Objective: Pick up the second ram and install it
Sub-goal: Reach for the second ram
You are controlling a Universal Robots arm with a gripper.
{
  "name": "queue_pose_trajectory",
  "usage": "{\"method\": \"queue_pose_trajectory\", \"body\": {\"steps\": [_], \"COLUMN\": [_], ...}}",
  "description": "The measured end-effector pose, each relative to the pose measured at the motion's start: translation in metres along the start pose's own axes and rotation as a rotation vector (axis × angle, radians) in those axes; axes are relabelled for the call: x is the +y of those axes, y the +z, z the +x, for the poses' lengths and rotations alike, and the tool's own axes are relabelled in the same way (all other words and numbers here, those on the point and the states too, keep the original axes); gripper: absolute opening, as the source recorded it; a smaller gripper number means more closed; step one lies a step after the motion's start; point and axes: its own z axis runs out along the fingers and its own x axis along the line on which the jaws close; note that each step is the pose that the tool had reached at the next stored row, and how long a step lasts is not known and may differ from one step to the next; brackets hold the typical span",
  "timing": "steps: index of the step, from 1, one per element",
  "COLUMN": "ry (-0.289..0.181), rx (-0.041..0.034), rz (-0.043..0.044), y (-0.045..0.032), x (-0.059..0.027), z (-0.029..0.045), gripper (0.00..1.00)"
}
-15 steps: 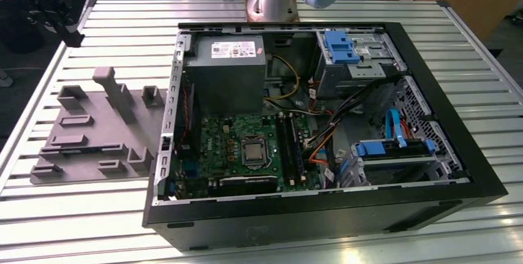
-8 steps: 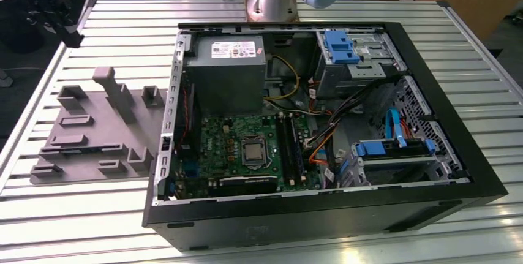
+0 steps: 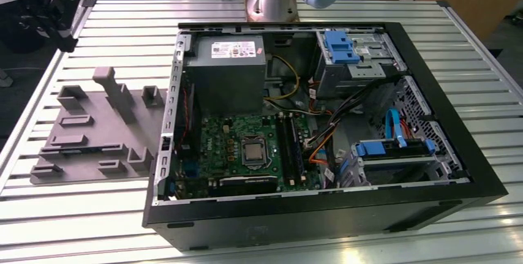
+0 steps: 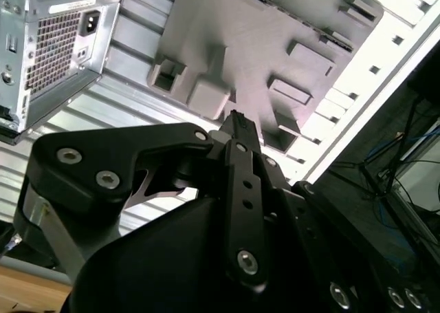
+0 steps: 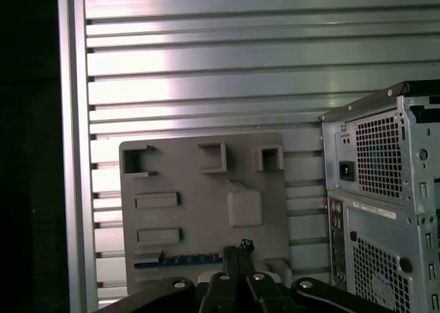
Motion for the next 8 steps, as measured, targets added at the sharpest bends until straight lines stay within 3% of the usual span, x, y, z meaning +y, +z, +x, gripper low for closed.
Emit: {"method": "queue_pose_trajectory", "body": {"steps": [8], "ry": [0.000], "rx": [0.0001], "rz": [0.0000], "y": [-0.0006], "x": [-0.0030], "z": [0.0307], "gripper": [0.11]}}
